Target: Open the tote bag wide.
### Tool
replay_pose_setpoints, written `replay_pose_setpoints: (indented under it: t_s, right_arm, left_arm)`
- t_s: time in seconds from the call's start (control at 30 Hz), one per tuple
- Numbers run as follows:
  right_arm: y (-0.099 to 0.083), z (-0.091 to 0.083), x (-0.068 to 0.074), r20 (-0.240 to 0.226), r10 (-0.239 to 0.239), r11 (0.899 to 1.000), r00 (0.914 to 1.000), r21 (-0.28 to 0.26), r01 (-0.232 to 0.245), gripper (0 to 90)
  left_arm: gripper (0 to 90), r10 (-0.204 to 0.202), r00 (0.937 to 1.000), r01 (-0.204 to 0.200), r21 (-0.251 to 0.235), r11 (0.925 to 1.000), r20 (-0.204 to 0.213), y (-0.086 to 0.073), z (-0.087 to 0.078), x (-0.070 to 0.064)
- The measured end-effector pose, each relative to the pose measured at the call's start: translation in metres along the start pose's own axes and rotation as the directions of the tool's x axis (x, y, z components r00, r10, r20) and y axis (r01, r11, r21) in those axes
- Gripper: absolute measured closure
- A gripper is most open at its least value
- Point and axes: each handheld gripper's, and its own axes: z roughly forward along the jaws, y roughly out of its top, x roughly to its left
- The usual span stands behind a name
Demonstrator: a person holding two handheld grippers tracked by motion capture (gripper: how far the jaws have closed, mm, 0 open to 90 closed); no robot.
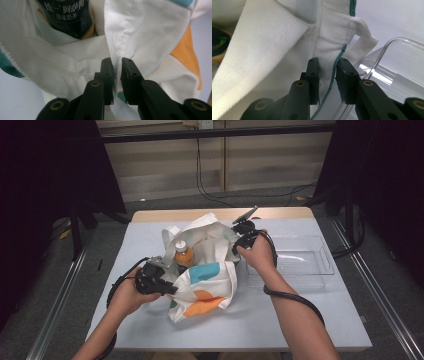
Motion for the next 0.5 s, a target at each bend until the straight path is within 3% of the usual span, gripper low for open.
replay_pose_setpoints:
  t_s: [0.13, 0.17, 0.23, 0.33, 0.5]
  right_arm:
    - [0.001, -0.005, 0.000, 0.007, -0.008, 1.000, 0.9999, -0.006, 0.008, 70.9]
    - [0.001, -0.005, 0.000, 0.007, -0.008, 1.000, 0.9999, -0.006, 0.008, 70.9]
    - [0.001, -0.007, -0.001, 0.007, -0.011, 1.000, 0.9999, -0.013, 0.011, 70.1]
    - [0.002, -0.009, 0.000, 0.006, -0.009, 1.000, 0.9999, -0.016, 0.009, 69.8]
    - [0.003, -0.012, 0.002, 0.018, -0.030, 0.999, 0.9994, -0.014, 0.031, 68.5]
  left_arm:
    - [70.9, -0.006, 1.0000, 0.006, -0.004, 1.0000, 0.001, 0.003, -0.009, -0.001]
    - [70.9, 0.026, 0.9997, -0.026, 0.014, 0.9996, 0.001, 0.004, -0.013, 0.001]
    - [67.6, 0.004, 1.0000, -0.004, -0.007, 1.0000, -0.002, 0.006, -0.019, 0.001]
    - [63.1, 0.012, 0.9998, -0.012, -0.010, 0.9999, -0.015, 0.009, -0.029, 0.002]
    - [54.8, -0.025, 0.9992, 0.023, -0.050, 0.9985, -0.032, 0.010, -0.042, 0.004]
